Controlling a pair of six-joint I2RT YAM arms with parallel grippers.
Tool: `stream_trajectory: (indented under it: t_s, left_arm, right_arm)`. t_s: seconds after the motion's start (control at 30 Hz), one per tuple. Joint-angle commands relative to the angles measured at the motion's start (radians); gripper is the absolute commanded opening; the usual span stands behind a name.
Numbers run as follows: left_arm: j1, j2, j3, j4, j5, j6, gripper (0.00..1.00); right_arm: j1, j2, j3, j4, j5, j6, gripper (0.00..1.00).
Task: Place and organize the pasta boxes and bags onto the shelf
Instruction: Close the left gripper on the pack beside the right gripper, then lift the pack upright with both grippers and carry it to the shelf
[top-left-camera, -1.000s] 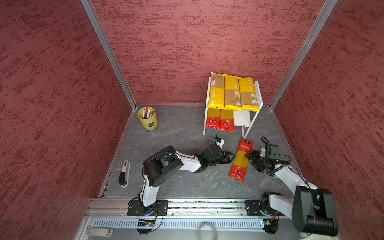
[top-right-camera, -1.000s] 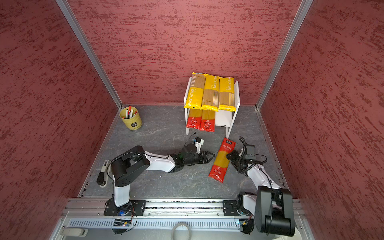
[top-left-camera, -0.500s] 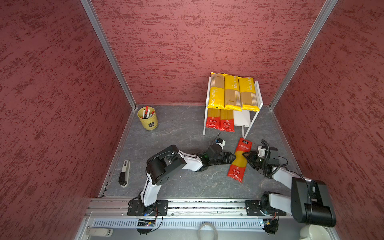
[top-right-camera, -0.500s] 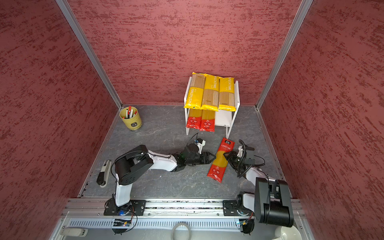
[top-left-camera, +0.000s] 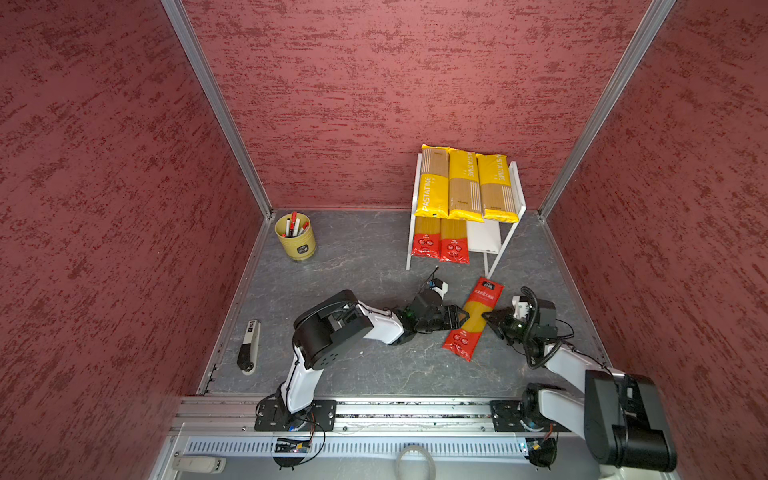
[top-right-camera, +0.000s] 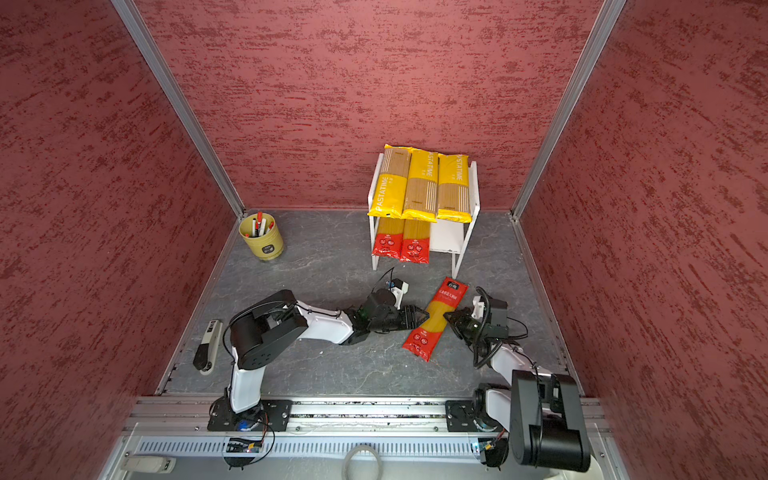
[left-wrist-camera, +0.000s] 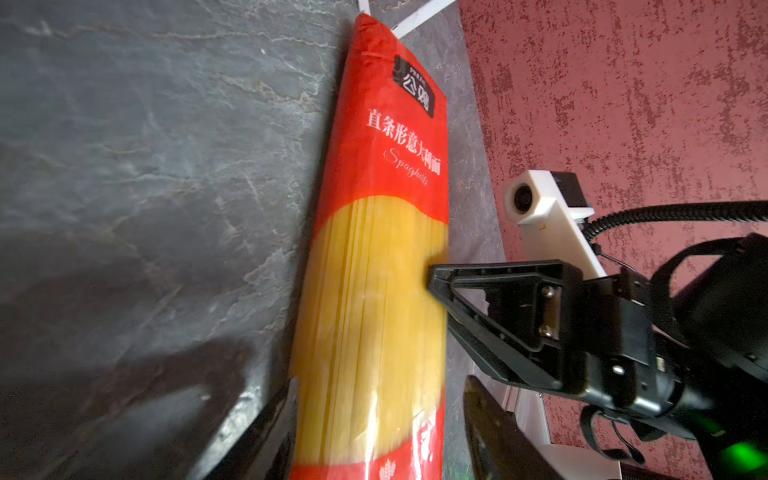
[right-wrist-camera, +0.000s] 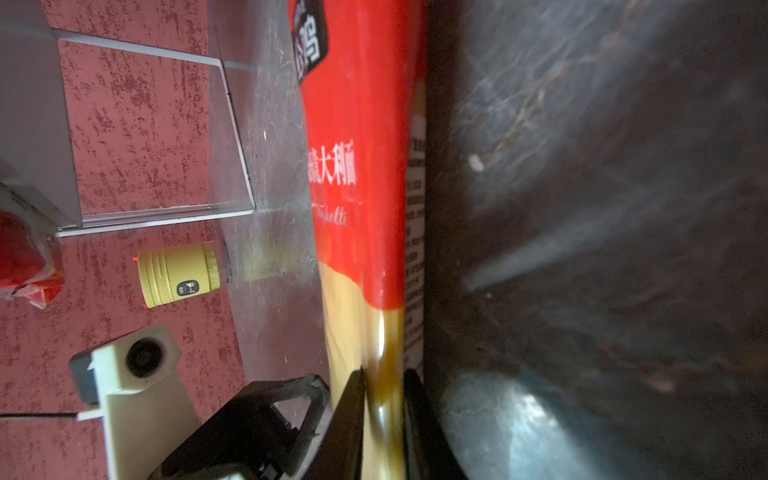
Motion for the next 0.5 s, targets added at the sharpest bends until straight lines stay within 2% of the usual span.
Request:
stream_trajectory:
  t_s: [0.0,0.07,0.13,0.23,0.33,0.47]
  left_arm:
    - [0.016,-0.012,-0.026,0.016,0.001,-0.001,0.62]
    - [0.018,-0.011,-0.027,0.015,0.003,0.000,0.62]
    - [0.018,-0.003,-0.019,0.014,0.010,0.001,0.62]
    - [0.017,0.014,-0.003,0.016,0.026,0.000,0.59]
    - [0.016,0.023,0.006,0.013,0.037,-0.005,0.55]
    - [0.015,0.024,0.014,0.013,0.036,0.006,0.52]
  right_arm:
    - [0.019,-0.064,-0.014,-0.023,-0.028,0.036,0.17]
    - [0.019,-0.102,-0.017,-0.075,-0.006,0.030,0.17]
    - [0.018,-0.120,-0.009,-0.122,0.026,0.017,0.22]
    - [0.019,-0.107,0.006,-0.147,0.080,0.015,0.40]
    - [0.016,-0.049,0.020,-0.140,0.138,0.030,0.52]
    - [0.019,0.046,0.027,-0.056,0.145,0.063,0.56]
